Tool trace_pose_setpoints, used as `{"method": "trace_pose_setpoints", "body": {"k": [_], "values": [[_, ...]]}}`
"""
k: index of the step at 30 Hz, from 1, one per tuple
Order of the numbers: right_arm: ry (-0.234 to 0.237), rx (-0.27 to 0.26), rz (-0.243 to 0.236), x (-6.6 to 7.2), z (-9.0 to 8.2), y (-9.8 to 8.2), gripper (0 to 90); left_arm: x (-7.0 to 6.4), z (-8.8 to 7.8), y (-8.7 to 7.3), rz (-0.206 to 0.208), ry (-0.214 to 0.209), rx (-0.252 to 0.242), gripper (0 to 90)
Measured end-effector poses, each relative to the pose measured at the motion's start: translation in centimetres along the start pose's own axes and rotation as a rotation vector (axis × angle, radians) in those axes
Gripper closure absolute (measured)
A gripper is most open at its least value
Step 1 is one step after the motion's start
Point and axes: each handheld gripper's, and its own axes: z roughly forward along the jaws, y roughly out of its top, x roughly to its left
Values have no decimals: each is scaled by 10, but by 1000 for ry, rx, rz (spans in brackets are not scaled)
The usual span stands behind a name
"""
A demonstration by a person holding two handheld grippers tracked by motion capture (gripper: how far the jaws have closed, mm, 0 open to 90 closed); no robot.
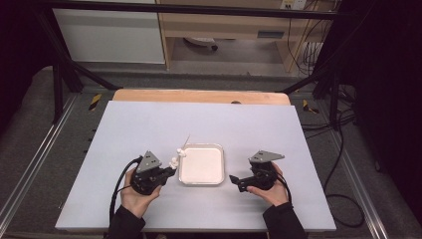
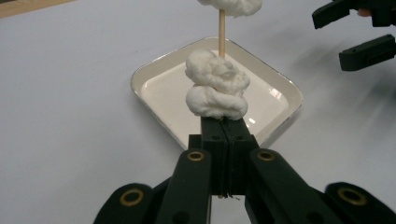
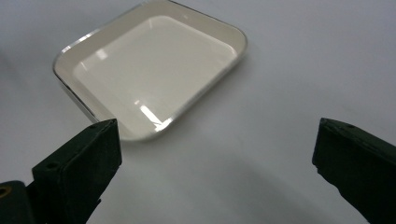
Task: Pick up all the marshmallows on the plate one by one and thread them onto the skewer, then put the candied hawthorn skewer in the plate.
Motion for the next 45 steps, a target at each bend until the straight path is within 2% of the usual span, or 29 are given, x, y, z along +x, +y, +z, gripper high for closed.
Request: {"method": "trace_pose_setpoints", "body": {"k": [4,8,11,14,21,24,26,32,35,38,43,45], "values": [[-38,8,11,-9,-11,-16,22,-4,14,14,-25,-7,28,891],[-48,3,9,-16,-20,-26,18,-10,25,23,-20,4,57,891],[-58,5,15,-18,-23,-29,19,-11,35,27,-34,9,94,890],[-47,-1,20,-18,-27,-32,13,-12,43,28,-42,5,130,890],[-49,-5,18,-20,-31,-37,15,-17,70,26,-34,29,223,888],[-47,-5,24,-20,-32,-38,17,-20,81,26,-34,40,278,887],[-46,-4,23,-21,-32,-39,18,-21,86,26,-34,51,289,887],[-40,-4,19,-20,-31,-39,20,-19,97,25,-49,76,379,885],[-38,0,17,-19,-31,-39,21,-18,99,24,-49,77,383,865],[-35,2,20,-19,-30,-39,21,-17,99,25,-52,76,407,728],[-29,0,24,-19,-31,-39,21,-16,87,27,-39,66,357,593],[-34,-7,21,-19,-31,-39,21,-15,80,28,-16,62,329,537]]}}
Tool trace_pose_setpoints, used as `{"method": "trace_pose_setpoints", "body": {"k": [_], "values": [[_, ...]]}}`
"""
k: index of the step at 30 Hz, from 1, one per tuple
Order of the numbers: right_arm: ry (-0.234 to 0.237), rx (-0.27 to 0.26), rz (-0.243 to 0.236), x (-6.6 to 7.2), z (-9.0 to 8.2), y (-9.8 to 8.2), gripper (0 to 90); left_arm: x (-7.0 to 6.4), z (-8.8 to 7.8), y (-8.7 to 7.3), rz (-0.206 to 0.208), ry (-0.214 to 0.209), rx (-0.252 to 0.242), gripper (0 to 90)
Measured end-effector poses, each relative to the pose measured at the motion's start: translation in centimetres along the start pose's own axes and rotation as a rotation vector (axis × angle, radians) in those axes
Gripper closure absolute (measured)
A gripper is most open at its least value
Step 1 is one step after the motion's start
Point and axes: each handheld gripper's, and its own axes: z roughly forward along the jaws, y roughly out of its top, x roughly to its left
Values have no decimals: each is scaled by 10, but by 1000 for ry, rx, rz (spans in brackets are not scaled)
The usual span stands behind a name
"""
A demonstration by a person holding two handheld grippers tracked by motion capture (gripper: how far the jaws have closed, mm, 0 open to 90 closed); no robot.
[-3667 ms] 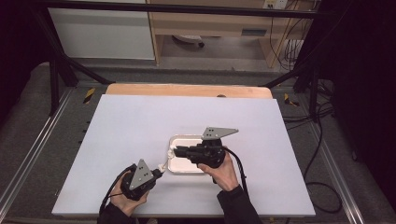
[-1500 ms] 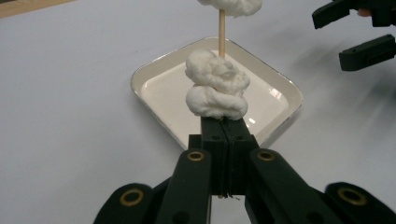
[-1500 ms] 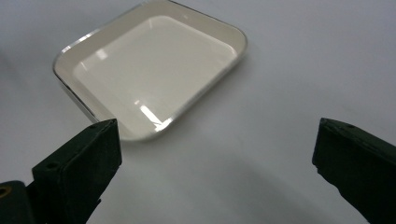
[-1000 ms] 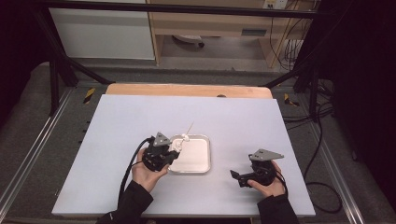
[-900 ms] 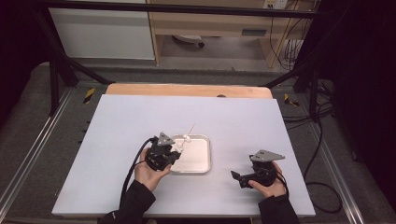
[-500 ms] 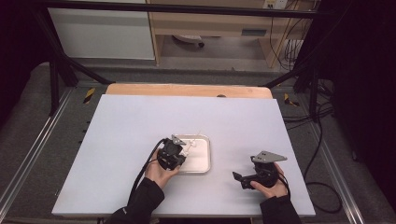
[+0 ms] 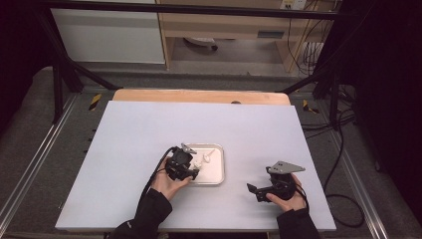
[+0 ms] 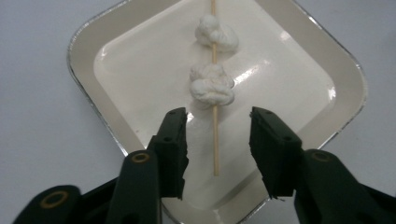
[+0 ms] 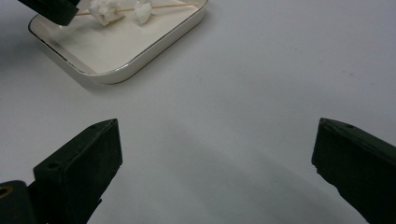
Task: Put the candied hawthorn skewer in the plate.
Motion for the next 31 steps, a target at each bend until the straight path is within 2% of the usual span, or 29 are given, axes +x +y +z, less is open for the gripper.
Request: {"method": "trace_pose_setpoints", "body": {"k": [5,8,10,14,17,19,22,23,26,31], "values": [[0,-3,7,0,0,1,21,8,-20,-6,47,-35,-77,378],[0,-3,10,0,-1,1,20,16,-31,-12,71,-53,-104,305],[1,-5,11,0,-1,1,19,22,-38,-19,74,-69,-114,250],[3,-11,15,-1,-3,1,15,36,-50,-40,81,-72,-152,141],[3,-14,14,-2,-4,1,13,51,-56,-60,58,-58,-176,72],[5,-13,15,-2,-4,1,10,58,-58,-71,39,-57,-193,48],[8,-13,12,-2,-5,0,9,72,-62,-96,16,-32,-229,34],[13,-13,8,-2,-5,0,8,76,-62,-103,5,-15,-231,27],[9,-10,14,-3,-5,-1,11,85,-64,-121,7,12,-225,26],[11,-13,11,-3,-6,-2,9,96,-70,-141,-20,3,-242,25]]}}
